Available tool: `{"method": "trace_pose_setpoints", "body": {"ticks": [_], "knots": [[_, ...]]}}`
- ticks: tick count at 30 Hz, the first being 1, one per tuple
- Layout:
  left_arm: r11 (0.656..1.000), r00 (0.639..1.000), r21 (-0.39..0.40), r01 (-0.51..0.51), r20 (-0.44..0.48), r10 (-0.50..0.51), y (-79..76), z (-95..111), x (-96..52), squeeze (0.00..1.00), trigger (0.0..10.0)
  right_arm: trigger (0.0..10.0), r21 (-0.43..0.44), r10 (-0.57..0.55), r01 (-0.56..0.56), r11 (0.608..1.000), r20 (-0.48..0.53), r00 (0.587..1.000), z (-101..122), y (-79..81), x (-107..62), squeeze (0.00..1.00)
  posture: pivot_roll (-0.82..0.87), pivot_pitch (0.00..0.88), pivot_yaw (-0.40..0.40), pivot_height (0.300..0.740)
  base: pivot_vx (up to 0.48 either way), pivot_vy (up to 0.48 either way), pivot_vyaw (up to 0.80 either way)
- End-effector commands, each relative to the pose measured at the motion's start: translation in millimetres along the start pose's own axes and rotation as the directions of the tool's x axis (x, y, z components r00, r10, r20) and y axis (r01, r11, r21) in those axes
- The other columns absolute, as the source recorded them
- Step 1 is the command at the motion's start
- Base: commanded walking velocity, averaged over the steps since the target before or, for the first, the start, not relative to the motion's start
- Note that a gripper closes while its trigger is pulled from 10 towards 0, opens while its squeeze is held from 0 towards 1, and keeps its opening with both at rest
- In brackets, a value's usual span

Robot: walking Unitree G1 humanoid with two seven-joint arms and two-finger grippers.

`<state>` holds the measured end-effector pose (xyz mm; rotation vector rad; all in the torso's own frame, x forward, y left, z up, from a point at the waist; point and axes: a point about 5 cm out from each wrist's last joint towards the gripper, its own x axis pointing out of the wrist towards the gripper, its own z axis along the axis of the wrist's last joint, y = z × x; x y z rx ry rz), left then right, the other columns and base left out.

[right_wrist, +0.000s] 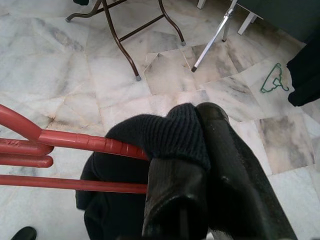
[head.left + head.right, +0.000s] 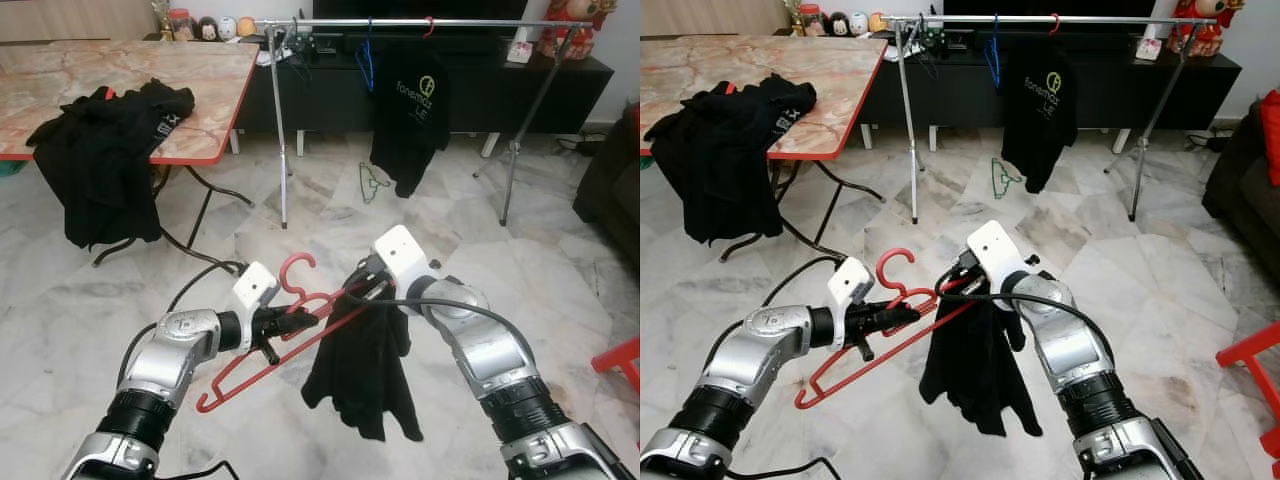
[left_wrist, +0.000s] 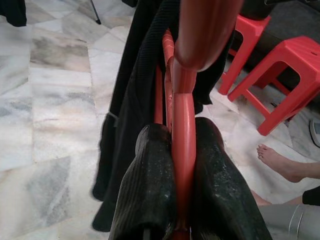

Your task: Hang hanger

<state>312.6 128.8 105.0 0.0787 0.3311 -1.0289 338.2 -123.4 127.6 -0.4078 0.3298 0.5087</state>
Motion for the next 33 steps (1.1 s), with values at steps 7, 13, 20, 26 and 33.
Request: {"method": "trace_pose_setpoints", "body": {"ticks": [7, 13, 20, 26, 33], "knots": [[1.0, 0.999, 0.012, 0.003, 0.034, -0.004, 0.1, 7, -2.4, 0.0, 10.0, 10.0, -0.033, 0.0, 0.002, 0.999, 0.06, 0.998, 14, -0.6, -2.2, 0.0, -0.08, 0.0, -0.033, 0.74, 0.0, 0.0, 0.0], [1.0, 0.999, 0.012, 0.003, 0.034, -0.004, 0.1, 7, -2.4, 0.0, 10.0, 10.0, -0.033, 0.0, 0.002, 0.999, 0.06, 0.998, 14, -0.6, -2.2, 0.0, -0.08, 0.0, -0.033, 0.74, 0.0, 0.0, 0.0], [1.0, 0.999, 0.012, 0.003, 0.034, -0.004, 0.1, 7, -2.4, 0.0, 10.0, 10.0, -0.033, 0.0, 0.002, 0.999, 0.06, 0.998, 14, -0.6, -2.2, 0.0, -0.08, 0.0, -0.033, 0.74, 0.0, 0.0, 0.0], [1.0, 0.999, 0.025, 0.014, -0.044, -0.013, -1.0, -2, -3.0, 0.0, 10.0, 10.0, -0.153, 0.059, -0.05, 0.987, 0.054, 0.997, 13, -7.8, -4.3, 0.0, -0.09, 0.0, -0.026, 0.74, 0.0, 0.0, 0.0], [0.999, 0.988, 0.052, 0.016, -0.153, -0.008, -1.0, -18, -4.1, 0.0, 10.0, 10.0, -0.312, 0.14, -0.128, 0.941, 0.014, 0.99, 9, -15.0, -7.0, 0.0, -0.09, 0.0, -0.026, 0.74, 0.0, 0.0, 0.0]]}}
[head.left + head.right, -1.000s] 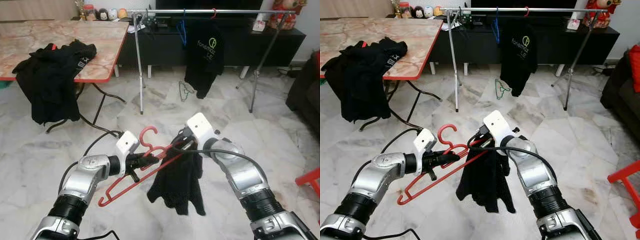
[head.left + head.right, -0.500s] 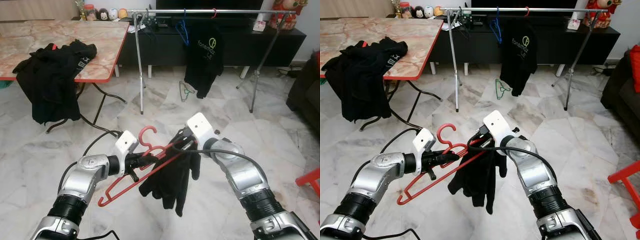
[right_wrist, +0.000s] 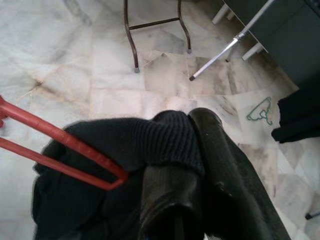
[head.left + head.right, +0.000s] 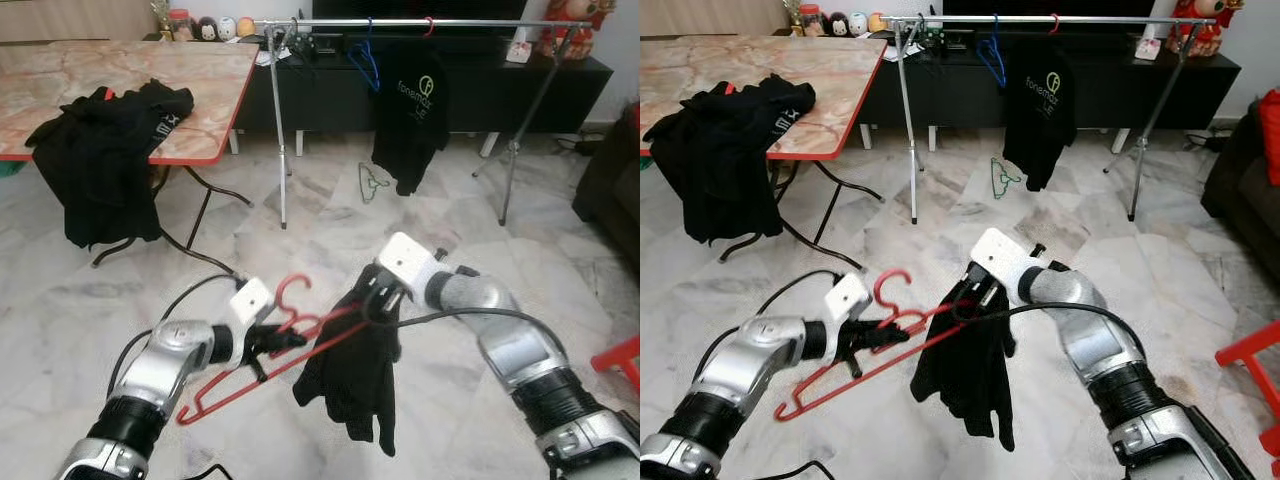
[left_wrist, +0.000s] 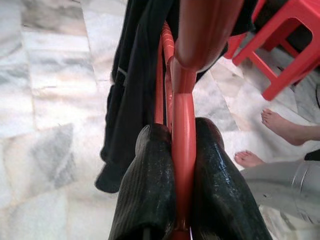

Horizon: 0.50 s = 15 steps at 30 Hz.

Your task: Hang hanger

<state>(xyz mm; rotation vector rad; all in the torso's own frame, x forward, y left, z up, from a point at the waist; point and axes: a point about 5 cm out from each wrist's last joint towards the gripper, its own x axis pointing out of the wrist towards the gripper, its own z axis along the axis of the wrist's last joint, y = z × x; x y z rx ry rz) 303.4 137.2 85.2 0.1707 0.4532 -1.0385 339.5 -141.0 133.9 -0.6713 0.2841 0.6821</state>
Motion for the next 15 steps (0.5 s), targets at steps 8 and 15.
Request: {"method": "trace_pose_setpoints", "body": {"ticks": [8, 15], "knots": [[0.998, 0.999, 0.045, -0.051, 0.019, 0.05, 4.3, 9, 3.8, 0.0, 10.0, 10.0, -0.037, 0.085, -0.083, 0.996, 0.059, 0.995, 12, 4.8, 2.0, 0.0, -0.09, 0.0, -0.026, 0.74, 0.0, 0.0, 0.0], [0.987, 0.987, 0.054, -0.152, 0.063, 0.149, 14.1, 18, 6.2, 0.0, 10.0, 10.0, -0.044, 0.131, -0.128, 0.991, 0.058, 0.99, 11, 11.6, 1.3, 0.0, -0.09, 0.0, -0.026, 0.74, 0.0, 0.0, 0.0]]}}
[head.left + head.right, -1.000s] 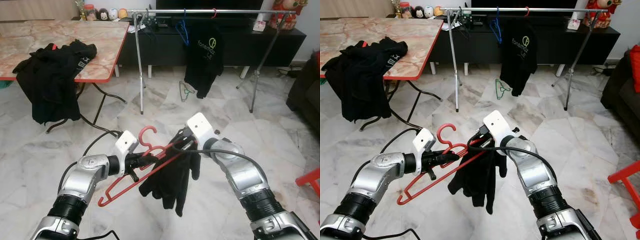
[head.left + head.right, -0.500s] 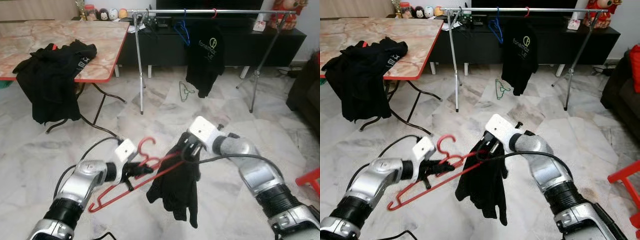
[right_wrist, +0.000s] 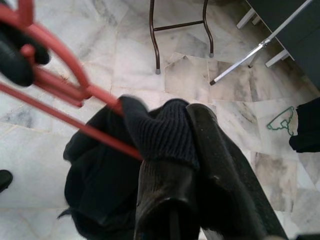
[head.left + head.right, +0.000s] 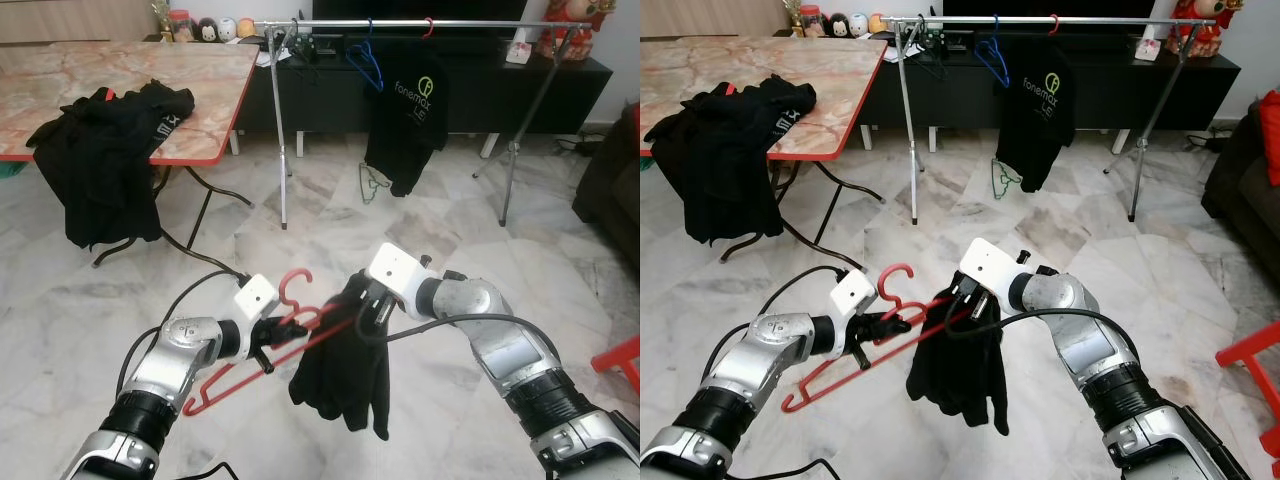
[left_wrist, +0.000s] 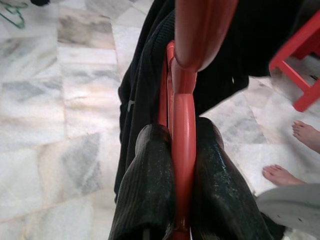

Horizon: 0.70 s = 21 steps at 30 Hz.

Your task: Hang hanger

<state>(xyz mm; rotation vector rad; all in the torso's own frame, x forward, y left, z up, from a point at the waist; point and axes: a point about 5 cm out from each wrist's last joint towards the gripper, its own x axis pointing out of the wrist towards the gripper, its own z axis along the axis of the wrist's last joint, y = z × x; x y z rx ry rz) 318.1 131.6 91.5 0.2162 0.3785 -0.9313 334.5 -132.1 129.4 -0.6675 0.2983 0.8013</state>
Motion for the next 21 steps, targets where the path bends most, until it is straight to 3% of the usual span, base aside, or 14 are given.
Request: {"method": "trace_pose_setpoints", "body": {"ticks": [1, 7, 14, 17, 21], "knots": [[1.0, 0.999, 0.012, -0.025, 0.021, 0.024, 4.6, 6, -0.1, 0.0, 10.0, 10.0, -0.029, 0.024, -0.023, 0.999, 0.038, 0.999, 9, 2.1, -0.9, 0.0, -0.09, 0.0, -0.026, 0.74, 0.0, 0.0, 0.0], [0.999, 0.998, -0.012, 0.047, 0.036, -0.046, -3.1, 7, 2.7, 0.0, 10.0, 10.0, -0.064, 0.086, -0.08, 0.995, 0.09, 0.992, 18, 7.8, -3.8, 0.0, -0.09, 0.0, -0.026, 0.74, 0.0, 0.0, 0.0], [0.993, 0.994, -0.029, 0.11, 0.03, -0.11, -7.5, 4, -0.9, 0.0, 10.0, 10.0, -0.163, 0.179, -0.159, 0.974, 0.12, 0.976, 21, 8.7, -14.4, 0.0, -0.09, 0.0, -0.026, 0.74, 0.0, 0.0, 0.0], [0.993, 0.993, -0.029, 0.114, 0.032, -0.113, -7.2, 4, -2.7, 0.0, 10.0, 10.0, -0.221, 0.213, -0.188, 0.957, 0.095, 0.972, 19, 4.0, -21.2, 0.0, -0.09, 0.0, -0.026, 0.74, 0.0, 0.0, 0.0], [0.995, 0.995, -0.026, 0.096, 0.036, -0.095, -5.1, 5, -3.0, 0.0, 10.0, 10.0, -0.234, 0.242, -0.219, 0.947, 0.073, 0.968, 16, 1.8, -25.2, 0.0, -0.09, 0.0, -0.026, 0.74, 0.0, 0.0, 0.0]]}}
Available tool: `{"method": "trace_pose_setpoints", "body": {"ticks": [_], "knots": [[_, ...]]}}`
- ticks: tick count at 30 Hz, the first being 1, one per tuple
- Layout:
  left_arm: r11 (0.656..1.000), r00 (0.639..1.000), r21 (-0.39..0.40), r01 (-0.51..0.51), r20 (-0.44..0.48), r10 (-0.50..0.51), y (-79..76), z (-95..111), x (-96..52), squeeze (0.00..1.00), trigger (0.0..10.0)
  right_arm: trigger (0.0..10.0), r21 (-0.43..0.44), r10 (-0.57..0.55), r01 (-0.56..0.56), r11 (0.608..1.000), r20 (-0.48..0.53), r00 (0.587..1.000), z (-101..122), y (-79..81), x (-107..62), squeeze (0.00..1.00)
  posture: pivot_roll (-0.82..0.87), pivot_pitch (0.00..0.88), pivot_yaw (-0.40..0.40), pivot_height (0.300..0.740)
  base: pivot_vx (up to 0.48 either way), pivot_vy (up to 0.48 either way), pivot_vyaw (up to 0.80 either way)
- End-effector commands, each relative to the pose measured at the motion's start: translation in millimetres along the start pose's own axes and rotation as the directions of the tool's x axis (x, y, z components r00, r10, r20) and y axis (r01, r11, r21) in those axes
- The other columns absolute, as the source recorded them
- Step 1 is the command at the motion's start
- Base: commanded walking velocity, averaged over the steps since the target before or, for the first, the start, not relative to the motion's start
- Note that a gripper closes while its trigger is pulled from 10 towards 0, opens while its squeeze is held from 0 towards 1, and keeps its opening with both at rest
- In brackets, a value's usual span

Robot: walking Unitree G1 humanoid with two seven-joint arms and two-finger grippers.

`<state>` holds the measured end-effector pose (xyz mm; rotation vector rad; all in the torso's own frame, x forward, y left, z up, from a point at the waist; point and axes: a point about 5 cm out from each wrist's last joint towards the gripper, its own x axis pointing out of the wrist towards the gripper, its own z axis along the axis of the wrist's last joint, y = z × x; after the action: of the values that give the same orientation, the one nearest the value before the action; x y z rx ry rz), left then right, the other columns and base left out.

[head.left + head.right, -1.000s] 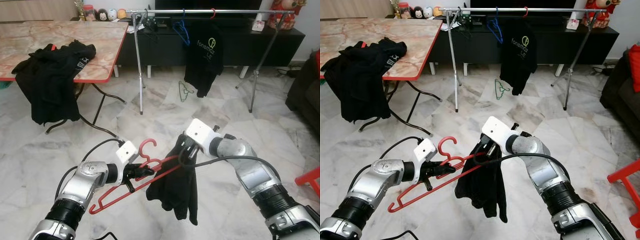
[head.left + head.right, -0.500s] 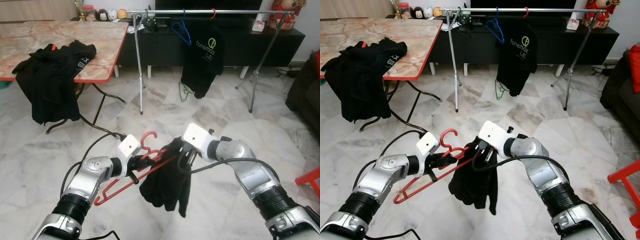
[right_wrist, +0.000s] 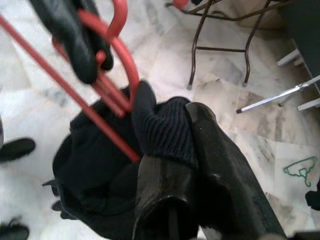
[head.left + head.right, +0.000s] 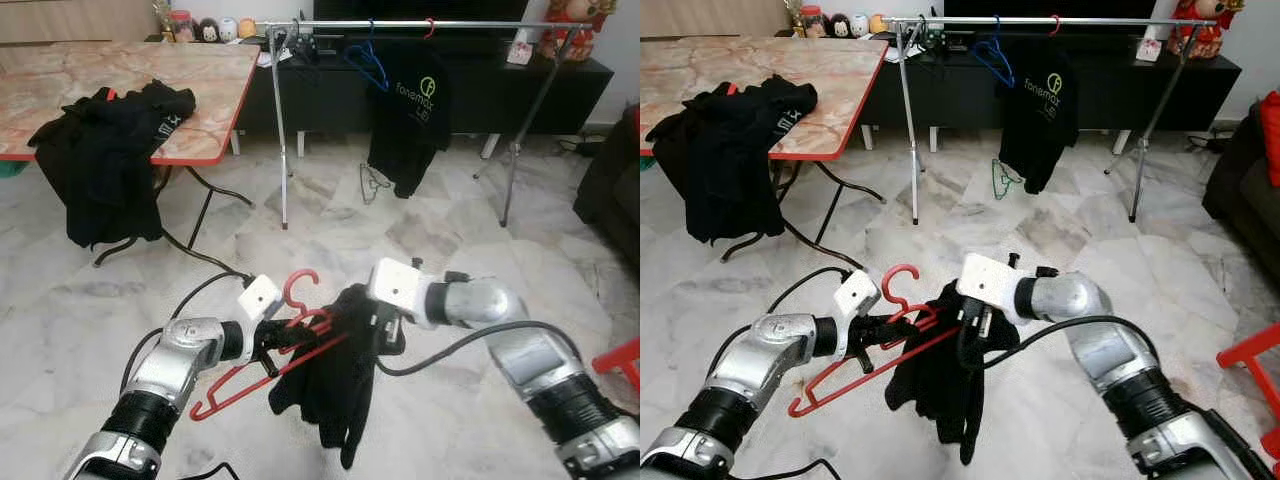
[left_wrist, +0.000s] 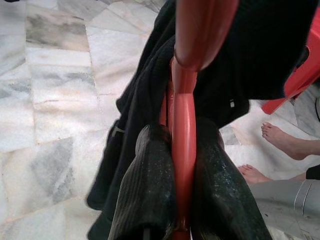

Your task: Hang hanger

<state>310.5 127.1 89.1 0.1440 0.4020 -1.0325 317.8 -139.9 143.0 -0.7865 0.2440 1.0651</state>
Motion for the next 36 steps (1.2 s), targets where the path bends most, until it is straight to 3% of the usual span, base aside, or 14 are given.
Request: {"method": "trace_pose_setpoints", "body": {"ticks": [1, 6, 14, 19, 22, 30, 36], "knots": [[0.999, 0.998, 0.028, -0.046, 0.033, 0.045, 5.6, 9, -2.7, 0.0, 10.0, 10.0, -0.06, 0.057, -0.056, 0.997, 0.014, 0.998, 7, 0.9, -5.0, 0.0, -0.09, 0.0, -0.026, 0.74, 0.0, 0.0, 0.0], [0.994, 0.992, 0.031, -0.105, 0.067, 0.103, 9.6, 14, 1.2, 0.0, 10.0, 10.0, -0.057, 0.126, -0.126, 0.99, -0.011, 0.992, 0, 11.0, -5.1, 0.0, -0.09, 0.0, -0.026, 0.74, 0.0, 0.0, 0.0], [0.998, 0.996, 0.024, -0.059, 0.074, 0.058, 5.3, 15, 1.9, 0.0, 10.0, 10.0, -0.029, 0.112, -0.11, 0.993, 0.06, 0.992, 8, 14.4, -1.5, 0.0, -0.09, 0.0, -0.026, 0.74, 0.0, 0.0, 0.0], [0.996, 0.993, 0.032, -0.086, 0.08, 0.083, 6.5, 16, 3.6, 0.0, 10.0, 10.0, 0.002, -0.084, 0.084, 0.996, 0.144, 0.986, 23, -8.2, 5.5, 0.0, -0.09, 0.0, -0.026, 0.74, 0.0, 0.0, 0.0], [0.995, 0.992, 0.031, -0.096, 0.084, 0.093, 7.1, 16, 4.4, 0.0, 10.0, 10.0, 0.018, -0.128, 0.127, 0.992, 0.149, 0.981, 26, -14.7, 8.1, 0.0, -0.09, 0.0, -0.026, 0.74, 0.0, 0.0, 0.0], [0.996, 0.993, 0.026, -0.082, 0.086, 0.08, 5.6, 16, 3.9, 0.0, 10.0, 10.0, -0.013, 0.036, -0.035, 0.999, 0.156, 0.987, 26, 7.3, 12.1, 0.0, -0.09, 0.0, -0.026, 0.74, 0.0, 0.0, 0.0], [0.998, 0.994, 0.023, -0.066, 0.089, 0.064, 3.6, 15, 4.5, 0.0, 10.0, 10.0, -0.007, 0.098, -0.099, 0.995, 0.164, 0.982, 26, 15.9, 9.7, 0.0, -0.09, 0.0, -0.026, 0.74, 0.0, 0.0, 0.0]]}}
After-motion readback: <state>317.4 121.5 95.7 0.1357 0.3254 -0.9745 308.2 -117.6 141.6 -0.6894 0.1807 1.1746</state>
